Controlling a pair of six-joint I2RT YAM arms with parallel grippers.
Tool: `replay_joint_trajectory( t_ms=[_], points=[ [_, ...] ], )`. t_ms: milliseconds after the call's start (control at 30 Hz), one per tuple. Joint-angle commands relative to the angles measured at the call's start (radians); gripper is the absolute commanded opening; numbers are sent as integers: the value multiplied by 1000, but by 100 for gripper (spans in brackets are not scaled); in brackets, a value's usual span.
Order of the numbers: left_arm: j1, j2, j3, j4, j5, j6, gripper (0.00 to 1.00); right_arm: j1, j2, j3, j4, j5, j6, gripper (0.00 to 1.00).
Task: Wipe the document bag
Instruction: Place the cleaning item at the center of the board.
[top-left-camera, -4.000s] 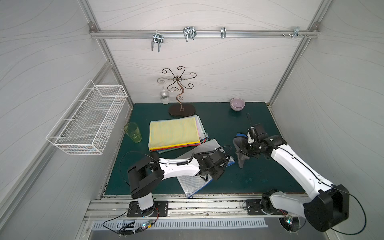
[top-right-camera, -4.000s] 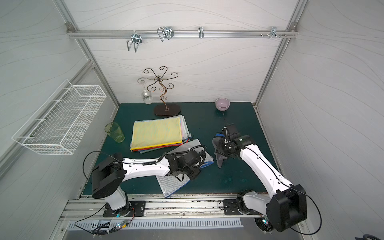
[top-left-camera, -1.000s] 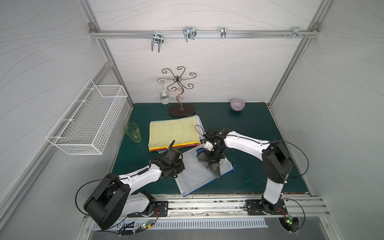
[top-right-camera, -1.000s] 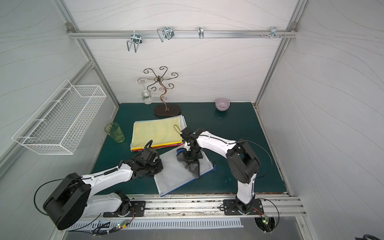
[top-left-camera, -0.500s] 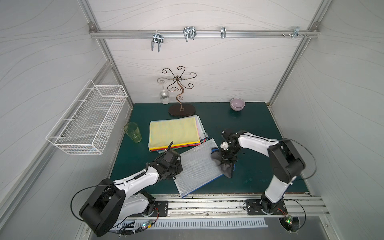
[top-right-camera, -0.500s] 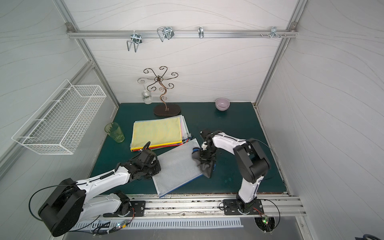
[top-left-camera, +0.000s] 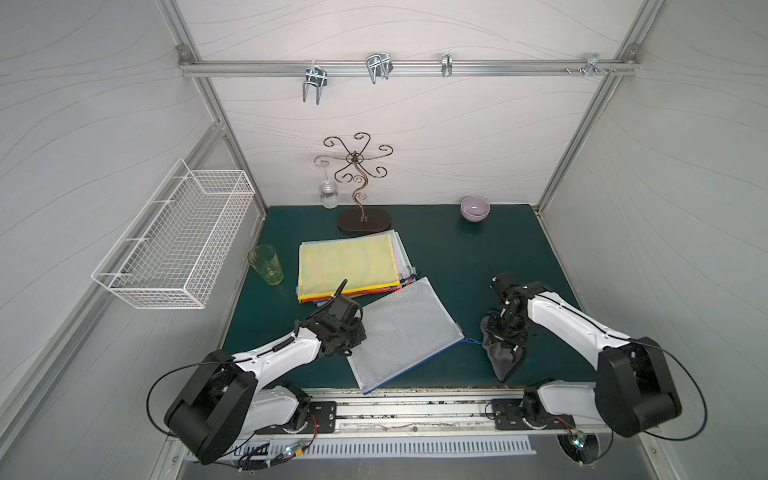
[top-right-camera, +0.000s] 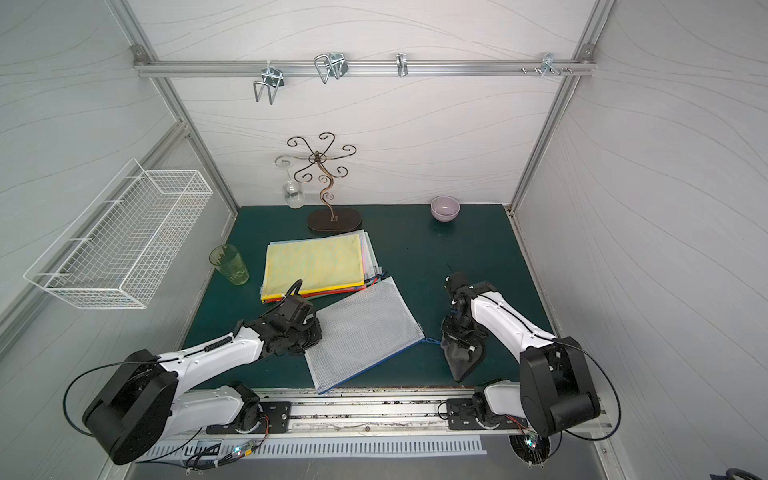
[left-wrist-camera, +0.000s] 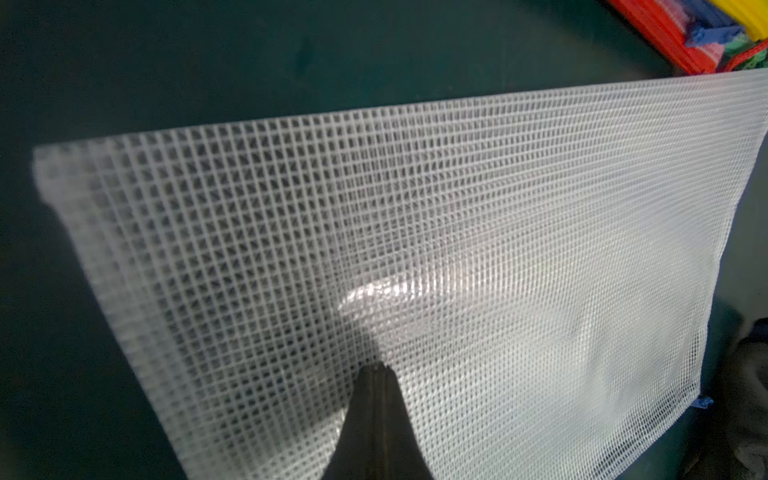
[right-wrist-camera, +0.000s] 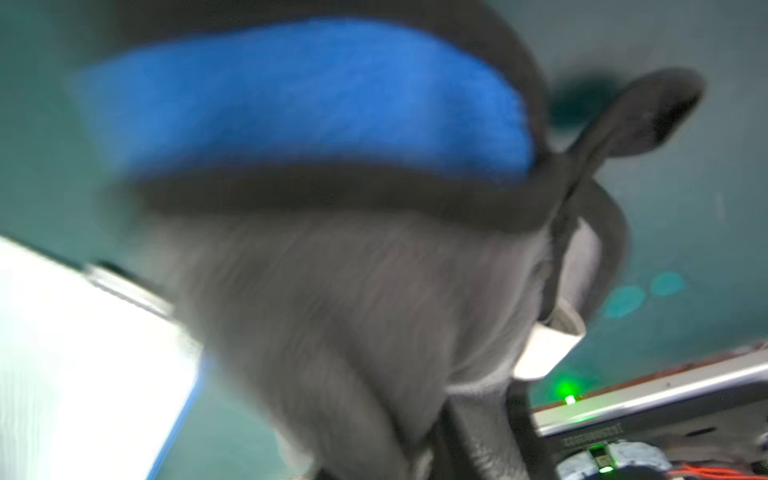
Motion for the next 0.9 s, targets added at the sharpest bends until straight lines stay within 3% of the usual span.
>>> replay_joint_trajectory(
  t_ms=[0,33,67,233,400,467,600,700,767,867],
  points=[
    [11,16,24,-77,-22,30,0,0,-43,13,-21,-46,-14,68],
    [12,4,30,-81,-22,32,0,6,-77,28,-43,-28,-18,87],
    [11,-7,38,-86,-24,34,0,14,-103,50,-70,-5,-23,99],
    [12,-30,85,-101,-17,58,0,41,-174,140,-165,51,-41,99],
    [13,-13,116,-101,-7,74,0,79,-149,173,-173,88,-33,98],
    [11,-8,122,-102,-1,73,0,82,-131,158,-163,91,-28,95],
    [1,-32,146,-80,22,83,0,44,-89,67,-161,108,-13,99],
    [-45,-51,201,-75,16,115,0,34,-144,53,-110,93,9,99],
    [-84,-37,237,-22,51,140,0,-20,-58,40,-64,4,-25,99],
    [-151,21,305,25,98,201,0,-14,-16,90,-58,58,-23,99]
  ],
)
